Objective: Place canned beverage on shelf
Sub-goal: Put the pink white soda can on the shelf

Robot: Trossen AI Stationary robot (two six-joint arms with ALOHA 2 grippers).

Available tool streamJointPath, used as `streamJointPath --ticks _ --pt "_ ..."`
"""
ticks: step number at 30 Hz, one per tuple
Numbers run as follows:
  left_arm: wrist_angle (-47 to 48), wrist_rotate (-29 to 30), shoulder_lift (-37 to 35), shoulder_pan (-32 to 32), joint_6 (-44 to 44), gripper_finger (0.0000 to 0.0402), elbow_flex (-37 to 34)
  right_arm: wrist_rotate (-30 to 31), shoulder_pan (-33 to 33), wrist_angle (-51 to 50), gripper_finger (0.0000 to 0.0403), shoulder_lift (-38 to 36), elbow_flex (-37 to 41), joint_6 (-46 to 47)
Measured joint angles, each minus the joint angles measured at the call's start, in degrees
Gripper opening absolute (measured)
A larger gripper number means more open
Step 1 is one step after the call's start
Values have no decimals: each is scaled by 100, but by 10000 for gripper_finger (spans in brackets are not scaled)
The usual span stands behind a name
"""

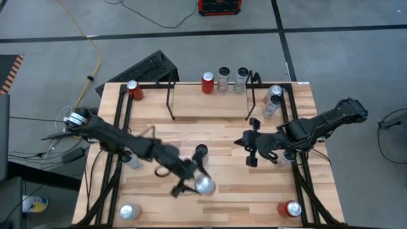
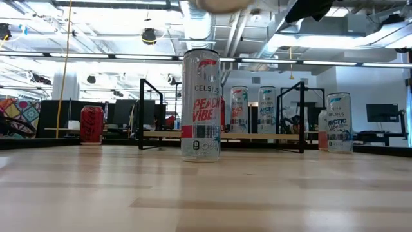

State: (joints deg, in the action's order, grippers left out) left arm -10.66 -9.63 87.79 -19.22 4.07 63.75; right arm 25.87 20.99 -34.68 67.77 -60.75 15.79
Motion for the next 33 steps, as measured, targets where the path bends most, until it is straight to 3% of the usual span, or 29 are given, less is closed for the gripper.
streamJointPath --ticks 10,15,23,33 --pt "1626 242 -1382 2058 76 278 2 -2 -8 176 29 0 0 -280" --pt "2037 -243 -1432 3373 152 278 2 7 -53 191 29 0 0 -379" --pt "2006 -775 -661 4867 596 278 7 15 -304 387 29 34 0 -854" --pt "1408 -924 463 5791 624 278 7 -28 -812 517 29 182 8 -1447"
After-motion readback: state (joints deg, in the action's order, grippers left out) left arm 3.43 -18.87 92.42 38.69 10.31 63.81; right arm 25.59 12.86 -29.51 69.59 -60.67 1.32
